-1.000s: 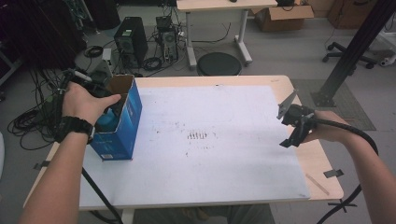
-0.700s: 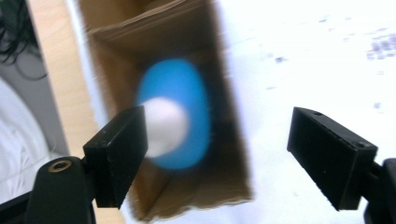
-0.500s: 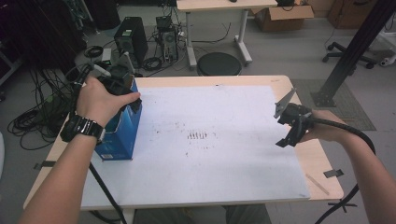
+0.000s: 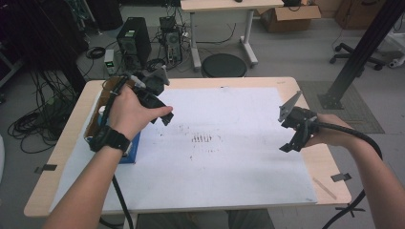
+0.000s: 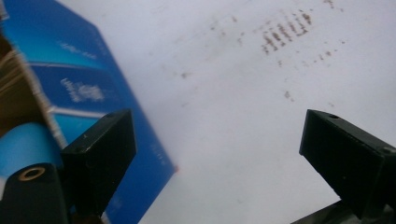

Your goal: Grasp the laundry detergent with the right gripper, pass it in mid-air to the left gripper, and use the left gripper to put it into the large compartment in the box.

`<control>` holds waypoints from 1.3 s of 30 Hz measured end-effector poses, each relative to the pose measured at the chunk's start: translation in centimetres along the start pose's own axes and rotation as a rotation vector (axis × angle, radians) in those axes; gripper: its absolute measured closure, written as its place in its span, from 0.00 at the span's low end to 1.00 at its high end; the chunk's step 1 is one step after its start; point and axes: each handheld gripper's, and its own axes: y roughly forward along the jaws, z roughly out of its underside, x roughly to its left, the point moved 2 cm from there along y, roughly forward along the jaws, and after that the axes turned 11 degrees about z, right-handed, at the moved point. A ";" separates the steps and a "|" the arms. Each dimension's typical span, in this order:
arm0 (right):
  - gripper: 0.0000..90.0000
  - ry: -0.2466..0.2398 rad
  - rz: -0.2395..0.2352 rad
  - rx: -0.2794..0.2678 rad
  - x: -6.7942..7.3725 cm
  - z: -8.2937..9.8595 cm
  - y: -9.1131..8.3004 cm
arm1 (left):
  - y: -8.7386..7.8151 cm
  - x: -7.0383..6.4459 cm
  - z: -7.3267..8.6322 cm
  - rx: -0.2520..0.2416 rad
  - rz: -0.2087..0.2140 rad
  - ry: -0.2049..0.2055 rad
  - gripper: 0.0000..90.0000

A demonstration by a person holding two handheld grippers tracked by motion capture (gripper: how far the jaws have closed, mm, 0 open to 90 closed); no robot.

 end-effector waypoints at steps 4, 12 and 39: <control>0.10 -0.003 -0.004 -0.003 0.2 0.0 0.1 | 1.5 -1.2 -0.3 0.020 0.016 0.040 0.12; 0.09 0.005 -0.011 -0.015 0.2 0.1 0.1 | 4.3 -3.3 -0.6 0.045 0.065 0.092 0.09; 0.08 -0.001 -0.033 -0.015 0.6 -0.3 0.6 | 7.0 -4.2 -0.2 0.059 0.122 0.109 0.07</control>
